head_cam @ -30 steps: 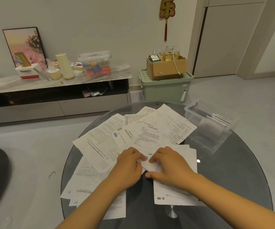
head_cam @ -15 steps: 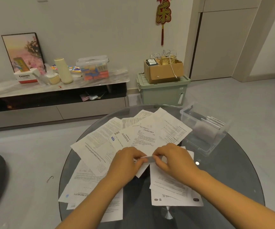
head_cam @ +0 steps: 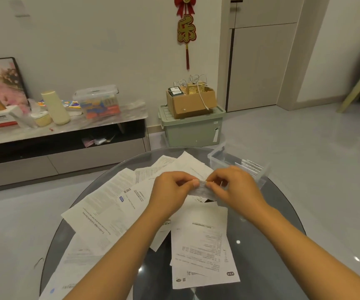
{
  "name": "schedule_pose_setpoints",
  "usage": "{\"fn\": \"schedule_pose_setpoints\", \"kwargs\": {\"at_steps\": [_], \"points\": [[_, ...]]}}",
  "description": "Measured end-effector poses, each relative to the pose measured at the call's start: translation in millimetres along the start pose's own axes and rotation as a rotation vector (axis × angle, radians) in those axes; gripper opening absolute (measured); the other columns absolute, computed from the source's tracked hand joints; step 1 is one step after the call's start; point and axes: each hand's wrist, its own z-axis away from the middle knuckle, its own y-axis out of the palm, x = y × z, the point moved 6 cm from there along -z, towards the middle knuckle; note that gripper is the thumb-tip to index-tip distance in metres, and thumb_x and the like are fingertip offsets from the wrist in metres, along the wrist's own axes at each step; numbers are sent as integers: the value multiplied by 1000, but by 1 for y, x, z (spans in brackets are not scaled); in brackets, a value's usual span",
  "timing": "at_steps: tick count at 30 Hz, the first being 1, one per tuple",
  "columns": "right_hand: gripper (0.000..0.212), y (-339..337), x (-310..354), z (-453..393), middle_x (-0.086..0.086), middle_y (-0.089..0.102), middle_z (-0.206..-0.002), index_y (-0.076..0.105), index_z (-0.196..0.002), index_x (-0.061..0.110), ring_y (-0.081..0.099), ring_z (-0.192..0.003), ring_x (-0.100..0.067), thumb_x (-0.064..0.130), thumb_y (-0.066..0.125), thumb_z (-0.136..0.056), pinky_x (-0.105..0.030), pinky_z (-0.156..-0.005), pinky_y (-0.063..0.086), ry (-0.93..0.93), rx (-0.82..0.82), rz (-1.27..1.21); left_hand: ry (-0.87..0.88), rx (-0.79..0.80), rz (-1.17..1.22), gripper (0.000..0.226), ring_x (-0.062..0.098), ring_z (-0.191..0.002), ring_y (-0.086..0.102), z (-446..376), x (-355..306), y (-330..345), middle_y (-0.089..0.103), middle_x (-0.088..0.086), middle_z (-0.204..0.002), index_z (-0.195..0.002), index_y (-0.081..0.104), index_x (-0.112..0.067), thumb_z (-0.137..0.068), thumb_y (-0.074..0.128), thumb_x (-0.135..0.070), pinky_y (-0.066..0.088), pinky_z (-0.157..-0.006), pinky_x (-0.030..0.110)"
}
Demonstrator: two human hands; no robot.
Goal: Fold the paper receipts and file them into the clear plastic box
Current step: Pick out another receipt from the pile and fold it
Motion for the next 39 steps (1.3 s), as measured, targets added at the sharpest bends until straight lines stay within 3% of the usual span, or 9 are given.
{"fn": "schedule_pose_setpoints", "kwargs": {"at_steps": [5, 11, 13, 15, 18, 22, 28, 34, 39], "points": [[7, -35, -26, -13, 22, 53, -67, 69, -80, 27, 46, -69, -3, 27, 64, -85, -20, -60, 37, 79, -104, -19, 66, 46, 50, 15, -4, -76, 58, -34, -31, 27, 67, -12, -84, -99, 74, -22, -89, 62, -23, 41, -65, 3], [6, -72, -63, -21, 7, 64, -77, 69, -81, 19, 49, -60, -5, 21, 64, -85, -22, -58, 39, 183, -393, -61, 78, 11, 162, 18, 0, -84, 55, -72, -57, 61, 60, -9, -98, -108, 58, -21, -91, 59, -26, 43, -71, 11], [7, -79, -77, -22, 4, 64, -80, 69, -84, 16, 50, -63, -10, 18, 63, -86, -22, -59, 37, 211, -497, -6, 78, 85, 82, 15, 1, -84, 54, -80, -59, 79, 59, -7, -99, -107, 59, -20, -94, 52, -21, 45, -79, 20], [8, -83, -89, -22, 1, 64, -83, 69, -86, 14, 50, -68, -12, 17, 62, -87, -21, -58, 34, 235, -560, 47, 157, 177, -80, 25, 10, -100, 56, -86, -62, 98, 62, -5, -110, -109, 64, -20, -94, 46, -15, 42, -94, 30], [11, -80, -104, -26, -5, 66, -88, 70, -91, 11, 51, -70, -14, 14, 60, -88, -23, -63, 35, 266, -570, 84, 333, 295, -378, 37, 17, -124, 44, -88, -68, 124, 57, -2, -131, -122, 60, -19, -92, 38, -19, 23, -108, 37], [17, -71, -115, -33, -9, 65, -96, 71, -99, 10, 58, -79, -21, 12, 57, -90, -26, -67, 40, 293, -503, 115, 438, 403, -580, 63, 20, -122, 40, -90, -67, 153, 53, 2, -134, -126, 56, -17, -77, 20, -33, 22, -103, 39], [19, -58, -122, -36, -12, 63, -96, 71, -101, 5, 58, -87, -27, 7, 56, -89, -32, -70, 45, 295, -435, 197, 520, 354, -708, 61, 20, -107, 41, -90, -61, 165, 56, 2, -119, -113, 61, -15, -77, 16, -36, 24, -89, 36], [9, -56, -119, -34, -16, 62, -80, 71, -86, -1, 59, -75, -32, -1, 63, -81, -36, -59, 45, 240, -552, 205, 562, 296, -675, 79, 17, -100, 40, -89, -59, 164, 56, 0, -110, -100, 64, -12, -68, 0, -44, 20, -80, 32], [6, -57, -118, -32, -14, 61, -72, 70, -77, 0, 58, -64, -30, -5, 67, -75, -30, -52, 42, 182, -614, 225, 551, 327, -666, 57, 18, -98, 42, -90, -60, 164, 59, 2, -111, -101, 62, -13, -78, 16, -37, 24, -84, 34]]}}
